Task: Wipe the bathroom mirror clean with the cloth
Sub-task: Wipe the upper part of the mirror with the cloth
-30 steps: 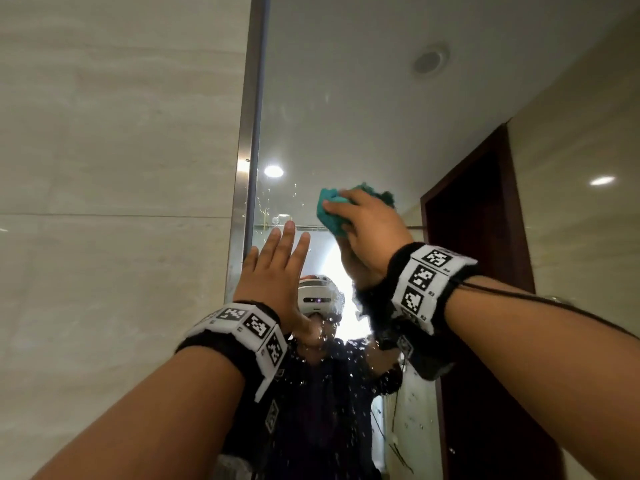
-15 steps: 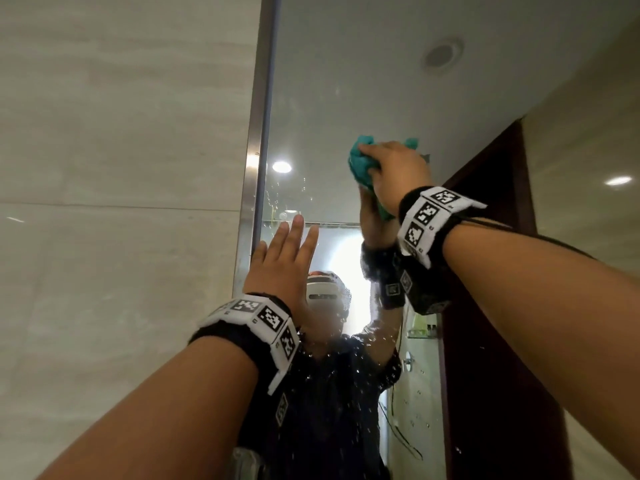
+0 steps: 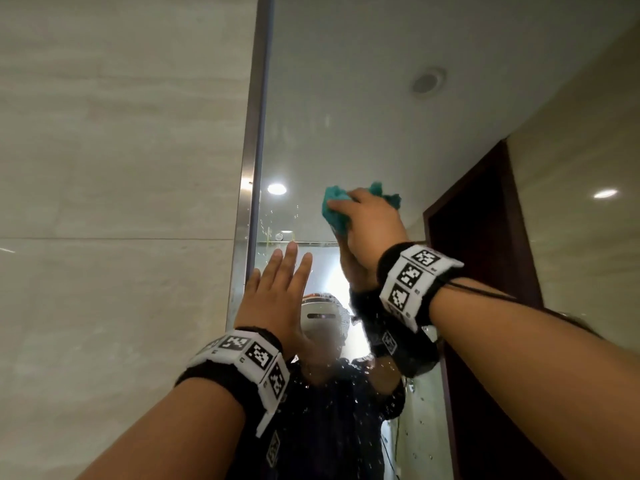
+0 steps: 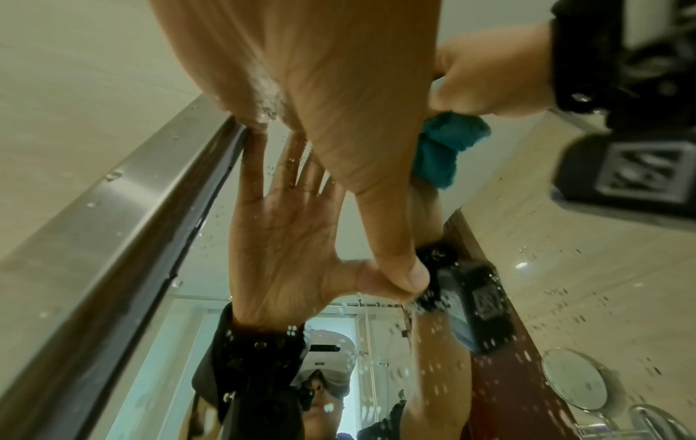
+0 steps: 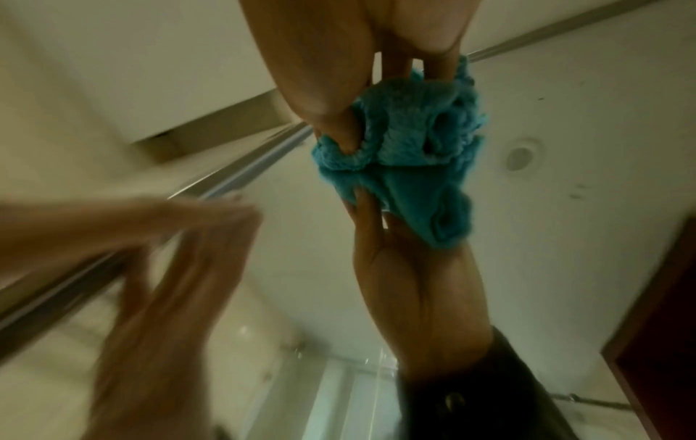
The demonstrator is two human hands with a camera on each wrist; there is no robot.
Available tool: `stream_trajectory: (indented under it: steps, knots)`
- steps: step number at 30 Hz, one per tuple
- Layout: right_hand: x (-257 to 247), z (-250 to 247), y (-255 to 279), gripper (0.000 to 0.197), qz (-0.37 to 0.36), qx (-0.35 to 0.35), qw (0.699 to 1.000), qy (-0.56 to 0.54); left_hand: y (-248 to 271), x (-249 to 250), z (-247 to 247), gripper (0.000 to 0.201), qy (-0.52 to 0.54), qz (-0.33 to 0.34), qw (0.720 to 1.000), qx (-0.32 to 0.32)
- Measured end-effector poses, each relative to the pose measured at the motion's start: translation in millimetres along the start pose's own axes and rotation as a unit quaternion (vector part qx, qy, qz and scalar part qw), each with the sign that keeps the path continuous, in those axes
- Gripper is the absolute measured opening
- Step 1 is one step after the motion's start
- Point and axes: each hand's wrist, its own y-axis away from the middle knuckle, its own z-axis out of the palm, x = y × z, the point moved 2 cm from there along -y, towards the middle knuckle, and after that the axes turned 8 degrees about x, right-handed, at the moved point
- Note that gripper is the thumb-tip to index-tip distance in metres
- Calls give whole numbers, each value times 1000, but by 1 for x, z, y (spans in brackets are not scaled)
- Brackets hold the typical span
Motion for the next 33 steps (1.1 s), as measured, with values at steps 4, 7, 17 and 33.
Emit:
stream_trajectory:
  steps: [4, 7, 17, 33]
  knots:
    - [19, -2, 15, 54, -45, 13, 999, -19, 2, 2, -1, 138, -8, 0, 1000, 13]
    - [54, -22, -2, 49, 89, 39, 995, -19, 2, 2, -2, 134, -12, 4, 1000, 23]
    - [28, -11, 49, 63, -41, -66, 997, 0, 5, 8, -11, 145, -10, -15, 1000, -16]
    - [61, -36, 41, 52, 55, -40, 995, 73, 6, 10, -12, 143, 13, -18, 999, -24]
